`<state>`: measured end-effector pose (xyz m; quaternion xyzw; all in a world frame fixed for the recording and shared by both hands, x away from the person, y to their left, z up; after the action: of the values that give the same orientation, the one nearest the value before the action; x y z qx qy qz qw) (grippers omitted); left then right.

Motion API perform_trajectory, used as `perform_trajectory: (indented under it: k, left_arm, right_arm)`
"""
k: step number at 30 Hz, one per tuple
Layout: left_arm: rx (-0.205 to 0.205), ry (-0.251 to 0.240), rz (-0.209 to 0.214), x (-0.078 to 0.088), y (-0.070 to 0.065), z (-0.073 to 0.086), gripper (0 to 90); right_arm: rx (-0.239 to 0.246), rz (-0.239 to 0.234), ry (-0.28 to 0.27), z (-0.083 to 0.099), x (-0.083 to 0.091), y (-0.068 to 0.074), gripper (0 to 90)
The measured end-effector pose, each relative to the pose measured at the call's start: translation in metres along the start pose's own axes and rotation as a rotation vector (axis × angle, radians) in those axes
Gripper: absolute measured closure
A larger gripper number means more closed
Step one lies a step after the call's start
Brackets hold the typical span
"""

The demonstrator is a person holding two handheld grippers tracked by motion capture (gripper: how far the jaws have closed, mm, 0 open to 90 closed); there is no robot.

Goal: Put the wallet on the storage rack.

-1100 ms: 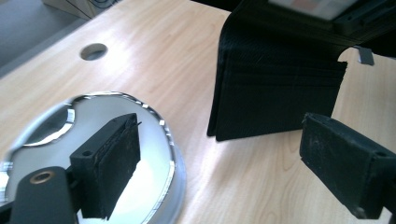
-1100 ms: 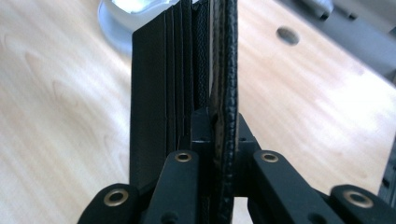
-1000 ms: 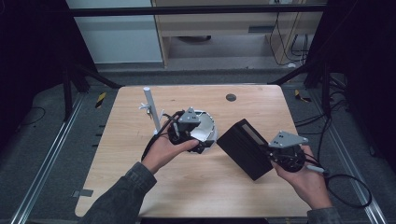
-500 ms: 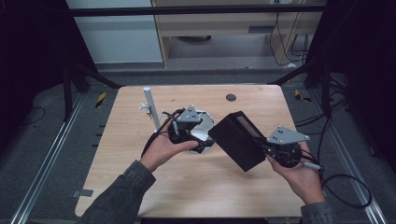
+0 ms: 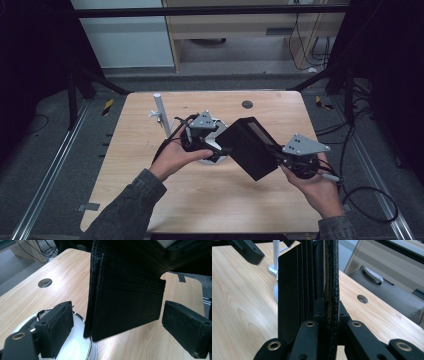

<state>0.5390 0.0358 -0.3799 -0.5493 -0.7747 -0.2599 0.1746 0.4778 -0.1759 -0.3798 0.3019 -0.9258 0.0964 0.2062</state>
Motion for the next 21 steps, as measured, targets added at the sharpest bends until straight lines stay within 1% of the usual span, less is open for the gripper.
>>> perform_trajectory:
  k: [4, 5, 6, 8, 9, 10, 11, 12, 13, 14, 15, 16, 17, 18, 19, 20, 21]
  left_arm:
    - [0.002, 0.002, 0.01, -0.005, 0.002, -0.001, 10.1]
    - [0.001, 0.006, 0.024, -0.01, 0.005, -0.002, 10.1]
    - [0.001, 0.006, 0.024, -0.01, 0.005, -0.002, 10.5]
    - [0.004, 0.009, 0.041, -0.016, 0.008, -0.003, 12.7]
    - [0.014, 0.012, 0.047, -0.019, 0.008, -0.003, 13.9]
    - [0.014, 0.006, 0.059, -0.021, 0.009, -0.003, 15.7]
    - [0.01, 0.006, 0.082, -0.024, 0.009, -0.003, 19.9]
    - [0.01, 0.006, 0.082, -0.024, 0.009, -0.003, 25.7]
    - [0.0, 0.013, 0.089, -0.025, 0.009, -0.003, 25.7]
    - [-0.018, 0.029, 0.102, -0.028, 0.008, -0.003, 29.9]
    - [-0.045, 0.051, 0.128, -0.029, 0.006, -0.003, 38.3]
    - [-0.025, 0.057, 0.141, -0.029, 0.006, -0.003, 52.8]
    - [-0.003, 0.065, 0.152, -0.029, 0.006, -0.003, 57.6]
    - [-0.003, 0.065, 0.152, -0.029, 0.006, -0.003, 61.3]
    - [0.001, 0.067, 0.15, -0.028, 0.005, -0.004, 61.3]
    - [0.001, 0.073, 0.157, -0.027, 0.003, -0.005, 65.7]
    - [-0.002, 0.071, 0.164, -0.025, 0.002, -0.007, 75.5]
  right_arm:
    - [0.009, -0.014, -0.009, -0.001, 0.0, 0.004, 84.7]
    - [0.012, -0.021, -0.014, -0.002, 0.0, 0.005, 84.7]
    - [0.012, -0.021, -0.014, -0.002, 0.0, 0.005, 84.7]
    - [0.013, -0.03, -0.027, -0.003, 0.0, 0.007, 84.7]
    - [0.011, -0.035, -0.031, -0.003, 0.0, 0.008, 84.7]
    - [0.009, -0.04, -0.037, -0.003, 0.0, 0.008, 84.7]
    - [0.007, -0.044, -0.039, -0.003, 0.0, 0.009, 84.7]
    - [0.007, -0.048, -0.042, -0.002, -0.001, 0.009, 84.6]
    - [0.007, -0.048, -0.042, -0.002, -0.001, 0.009, 84.6]
    - [0.008, -0.049, -0.042, -0.002, -0.002, 0.009, 84.7]
    - [0.007, -0.052, -0.043, -0.001, -0.003, 0.009, 84.7]
    - [0.008, -0.052, -0.035, 0.002, -0.005, 0.008, 84.6]
    - [0.008, -0.048, -0.033, 0.004, -0.006, 0.007, 84.5]
    - [0.009, -0.05, -0.036, 0.007, -0.007, 0.007, 84.4]
    - [0.009, -0.05, -0.036, 0.007, -0.007, 0.007, 84.4]
    - [0.012, -0.049, -0.034, 0.01, -0.007, 0.006, 84.1]
    - [0.023, -0.032, -0.025, 0.016, -0.009, 0.005, 82.2]
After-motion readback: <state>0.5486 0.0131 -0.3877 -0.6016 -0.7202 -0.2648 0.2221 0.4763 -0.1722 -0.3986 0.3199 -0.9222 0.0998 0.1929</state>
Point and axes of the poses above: each handheld gripper's, and its own axes: x roughly backward along the jaws, z roughly out of its underside, y roughly to its left, the point moved 6 cm from there along -x, roughly forward along the jaws, and after that the axes turned 13 degrees about -x, right-handed, at the moved point
